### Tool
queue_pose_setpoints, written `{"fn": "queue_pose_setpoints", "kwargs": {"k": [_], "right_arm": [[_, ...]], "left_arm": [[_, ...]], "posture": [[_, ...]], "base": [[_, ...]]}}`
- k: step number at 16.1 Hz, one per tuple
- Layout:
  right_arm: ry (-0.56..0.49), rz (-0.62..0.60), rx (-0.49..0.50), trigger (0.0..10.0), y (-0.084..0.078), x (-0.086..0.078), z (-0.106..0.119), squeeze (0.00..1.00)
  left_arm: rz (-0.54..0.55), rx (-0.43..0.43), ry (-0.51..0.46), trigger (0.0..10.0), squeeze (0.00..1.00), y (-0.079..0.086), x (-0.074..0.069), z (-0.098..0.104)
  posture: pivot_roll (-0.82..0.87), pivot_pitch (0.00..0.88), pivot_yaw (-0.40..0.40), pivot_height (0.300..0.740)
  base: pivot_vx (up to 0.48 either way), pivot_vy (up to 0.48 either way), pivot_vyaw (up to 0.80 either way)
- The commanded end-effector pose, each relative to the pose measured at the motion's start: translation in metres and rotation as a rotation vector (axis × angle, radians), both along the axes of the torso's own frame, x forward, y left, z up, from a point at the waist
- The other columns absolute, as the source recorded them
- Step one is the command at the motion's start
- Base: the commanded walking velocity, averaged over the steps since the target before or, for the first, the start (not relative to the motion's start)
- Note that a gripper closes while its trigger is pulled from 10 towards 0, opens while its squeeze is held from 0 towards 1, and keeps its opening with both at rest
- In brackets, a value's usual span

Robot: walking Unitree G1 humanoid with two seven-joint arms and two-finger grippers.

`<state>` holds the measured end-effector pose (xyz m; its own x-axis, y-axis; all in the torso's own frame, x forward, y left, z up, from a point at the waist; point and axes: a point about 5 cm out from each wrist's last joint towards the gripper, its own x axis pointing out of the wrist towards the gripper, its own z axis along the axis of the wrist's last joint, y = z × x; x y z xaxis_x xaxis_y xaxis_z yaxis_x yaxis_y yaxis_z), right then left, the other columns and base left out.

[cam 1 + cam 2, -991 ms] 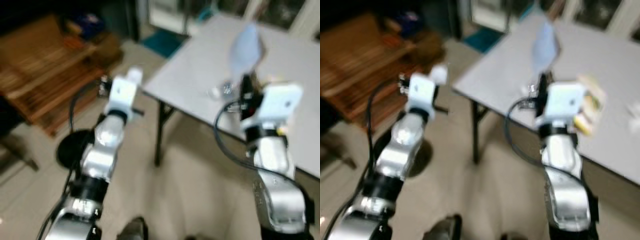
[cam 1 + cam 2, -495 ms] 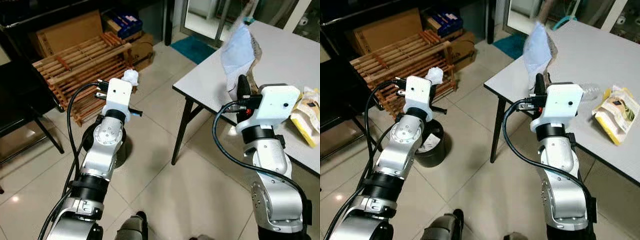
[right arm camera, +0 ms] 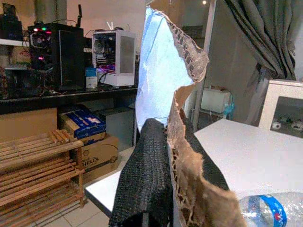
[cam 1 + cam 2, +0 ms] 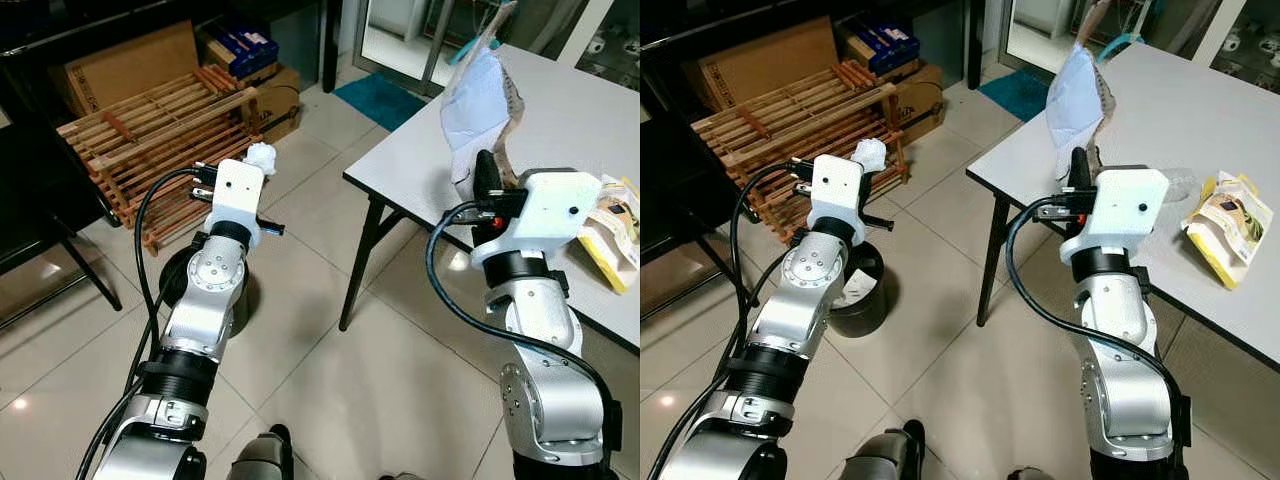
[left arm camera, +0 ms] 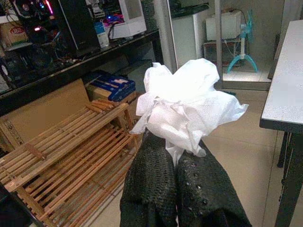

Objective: Picking trash to rubbish bin

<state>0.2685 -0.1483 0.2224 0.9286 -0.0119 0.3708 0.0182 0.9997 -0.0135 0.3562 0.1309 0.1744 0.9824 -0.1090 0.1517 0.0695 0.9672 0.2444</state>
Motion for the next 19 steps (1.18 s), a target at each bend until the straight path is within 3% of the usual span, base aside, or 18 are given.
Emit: {"fn": "queue_pose_setpoints", "kwargs": {"k": [1,12,19], "right_arm": [[-0.002,-0.015,0.008,10.0,-0.003,-0.001,0.0,0.0],[0.011,-0.001,-0.013,10.0,0.0,0.001,-0.001,0.0],[0.02,0.053,-0.049,10.0,0.007,0.003,-0.003,0.0]], "left_arm": [[0.007,-0.008,0.001,10.0,0.0,0.0,0.002,0.002],[0.0,-0.016,0.007,10.0,0.0,-0.001,0.002,0.002],[-0.012,-0.066,0.046,10.0,0.0,-0.001,0.0,-0.003]], "posture": [[0.16,0.135,-0.011,0.74],[0.16,0.135,-0.005,0.74],[0.18,0.145,-0.025,0.74]], "base": [[0.0,0.0,0.0],[0.0,0.0,0.0],[0.0,0.0,0.8]]}}
